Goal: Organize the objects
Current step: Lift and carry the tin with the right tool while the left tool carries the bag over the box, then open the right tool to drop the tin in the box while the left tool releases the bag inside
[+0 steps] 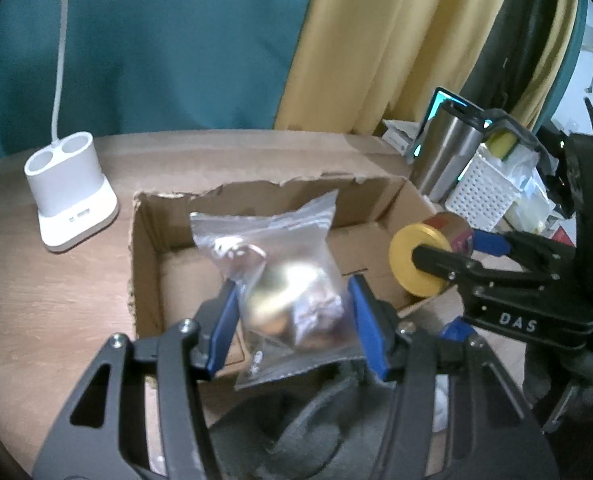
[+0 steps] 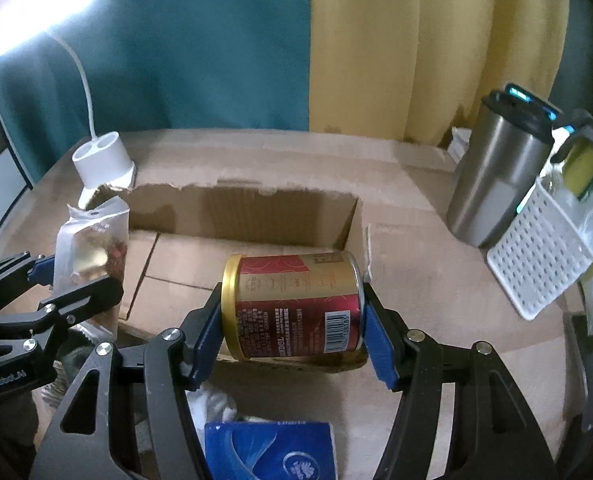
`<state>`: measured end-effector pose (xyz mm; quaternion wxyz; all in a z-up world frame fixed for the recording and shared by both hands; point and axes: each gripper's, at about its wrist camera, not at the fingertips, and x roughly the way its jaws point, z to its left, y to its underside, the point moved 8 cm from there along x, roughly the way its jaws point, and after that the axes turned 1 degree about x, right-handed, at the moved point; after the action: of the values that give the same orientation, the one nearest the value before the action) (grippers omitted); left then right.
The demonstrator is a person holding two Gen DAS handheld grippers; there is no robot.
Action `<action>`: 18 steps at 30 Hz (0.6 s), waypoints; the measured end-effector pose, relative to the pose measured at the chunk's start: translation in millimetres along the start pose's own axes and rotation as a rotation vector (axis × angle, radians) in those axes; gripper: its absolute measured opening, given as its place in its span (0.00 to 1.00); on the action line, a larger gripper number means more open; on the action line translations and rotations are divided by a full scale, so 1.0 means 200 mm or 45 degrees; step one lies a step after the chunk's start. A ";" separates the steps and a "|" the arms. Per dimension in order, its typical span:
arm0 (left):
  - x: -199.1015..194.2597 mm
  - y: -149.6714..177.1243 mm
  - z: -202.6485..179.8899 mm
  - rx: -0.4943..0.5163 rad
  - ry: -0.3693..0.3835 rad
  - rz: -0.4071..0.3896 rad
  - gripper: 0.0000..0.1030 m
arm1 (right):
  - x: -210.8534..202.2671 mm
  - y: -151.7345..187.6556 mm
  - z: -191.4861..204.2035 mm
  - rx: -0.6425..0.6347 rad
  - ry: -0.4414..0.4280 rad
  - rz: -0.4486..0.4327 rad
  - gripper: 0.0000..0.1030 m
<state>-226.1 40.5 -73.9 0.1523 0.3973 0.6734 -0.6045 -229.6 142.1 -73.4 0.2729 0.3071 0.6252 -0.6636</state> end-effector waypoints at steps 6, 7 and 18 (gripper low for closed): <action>0.02 -0.01 -0.01 0.031 0.023 0.012 0.53 | -0.04 0.03 0.00 0.029 0.037 0.005 0.64; 0.03 -0.01 -0.02 0.036 0.029 0.013 0.53 | -0.04 0.03 -0.01 0.035 0.044 0.005 0.64; 0.06 -0.01 -0.13 0.060 0.027 0.046 0.53 | -0.07 -0.01 -0.05 0.094 -0.013 -0.024 0.79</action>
<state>-228.1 68.4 -74.5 0.1464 0.4193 0.6533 -0.6132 -220.9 151.8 -62.4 0.2582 0.3078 0.6017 -0.6903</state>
